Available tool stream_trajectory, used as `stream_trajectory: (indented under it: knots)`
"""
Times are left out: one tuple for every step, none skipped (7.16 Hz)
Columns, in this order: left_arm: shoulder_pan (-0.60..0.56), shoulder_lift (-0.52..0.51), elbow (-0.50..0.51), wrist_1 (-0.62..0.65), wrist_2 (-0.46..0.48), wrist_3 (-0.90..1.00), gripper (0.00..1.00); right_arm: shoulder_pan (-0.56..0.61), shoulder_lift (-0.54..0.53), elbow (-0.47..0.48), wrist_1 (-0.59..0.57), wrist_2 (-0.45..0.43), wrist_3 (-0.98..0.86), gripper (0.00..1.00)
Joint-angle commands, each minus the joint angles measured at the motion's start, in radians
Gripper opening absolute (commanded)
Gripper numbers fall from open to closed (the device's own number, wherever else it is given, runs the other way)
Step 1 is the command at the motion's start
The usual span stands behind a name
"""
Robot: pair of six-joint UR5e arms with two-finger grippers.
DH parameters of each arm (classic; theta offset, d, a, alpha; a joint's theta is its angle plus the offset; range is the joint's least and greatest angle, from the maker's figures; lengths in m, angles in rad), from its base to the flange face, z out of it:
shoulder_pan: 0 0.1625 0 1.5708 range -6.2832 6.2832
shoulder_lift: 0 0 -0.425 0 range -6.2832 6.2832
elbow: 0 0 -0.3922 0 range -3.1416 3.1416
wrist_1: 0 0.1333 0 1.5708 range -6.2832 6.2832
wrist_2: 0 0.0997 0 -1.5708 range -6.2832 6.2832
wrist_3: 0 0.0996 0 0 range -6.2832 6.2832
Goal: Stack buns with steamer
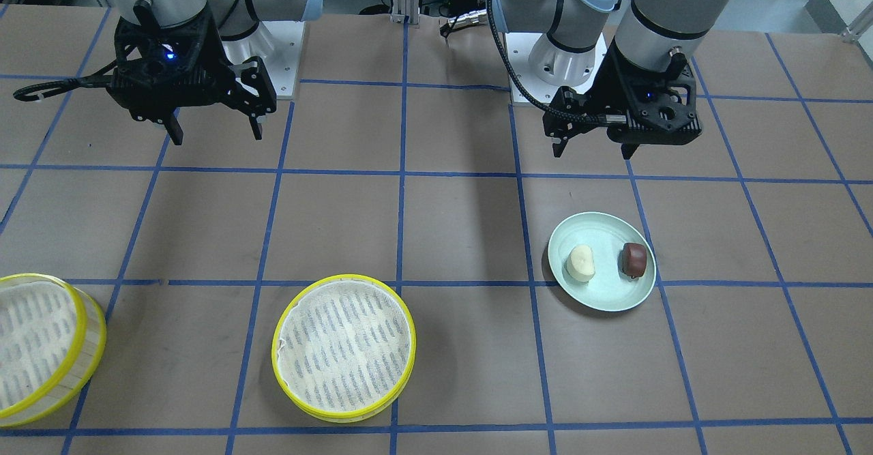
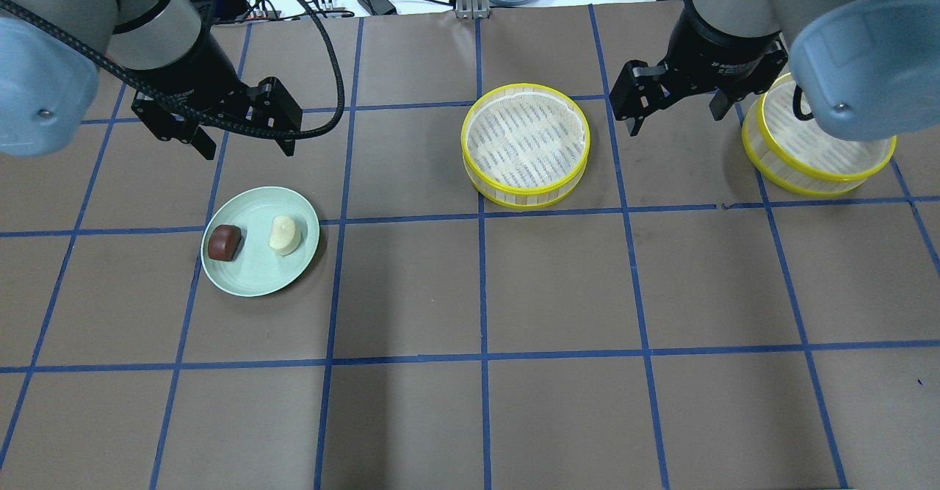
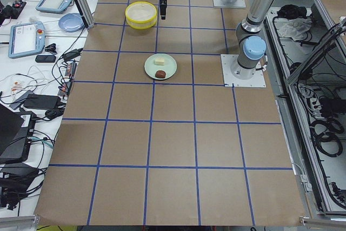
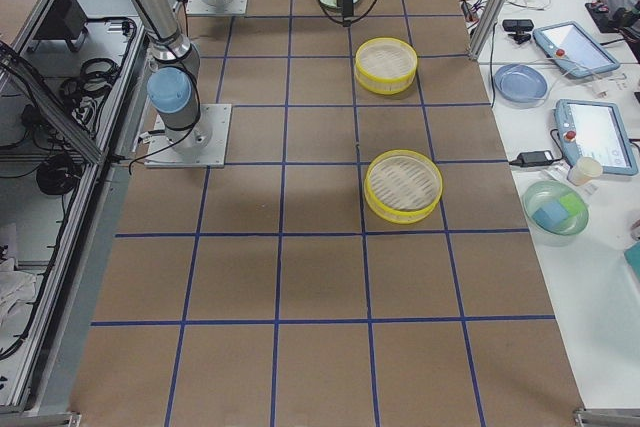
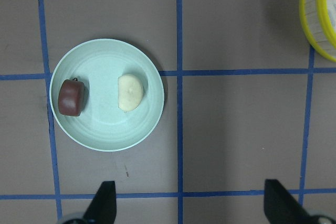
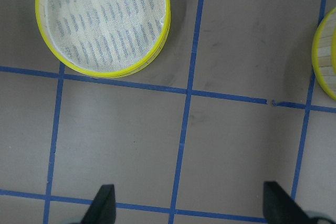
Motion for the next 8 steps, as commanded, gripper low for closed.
stream_trajectory:
  knots:
    - [0.004,-0.003,-0.007,0.002,0.001,0.002,1.00,0.000,0.000,0.000,0.000,0.000,0.000,1.00]
    - [0.002,-0.005,-0.010,0.002,0.003,0.002,1.00,0.000,0.000,0.000,0.000,0.000,0.000,1.00]
    - [0.004,0.000,-0.010,0.004,0.001,0.002,1.00,0.000,0.000,0.000,0.000,0.000,0.000,1.00]
    - [0.004,0.000,-0.010,0.008,0.001,0.002,1.00,0.000,0.000,0.000,0.000,0.000,0.000,1.00]
    - [0.004,0.004,-0.009,0.011,0.000,0.004,1.00,0.000,0.000,0.000,0.000,0.000,0.000,1.00]
    - [0.013,-0.014,-0.013,0.007,0.003,0.029,1.00,0.000,0.000,0.000,0.000,0.000,0.000,1.00]
    - [0.077,-0.052,-0.030,0.021,0.012,0.086,1.00,0.000,0.000,0.000,0.000,0.000,0.000,1.00]
    - [0.132,-0.081,-0.067,0.080,0.007,0.131,1.00,-0.004,0.002,0.000,0.000,0.000,-0.003,1.00]
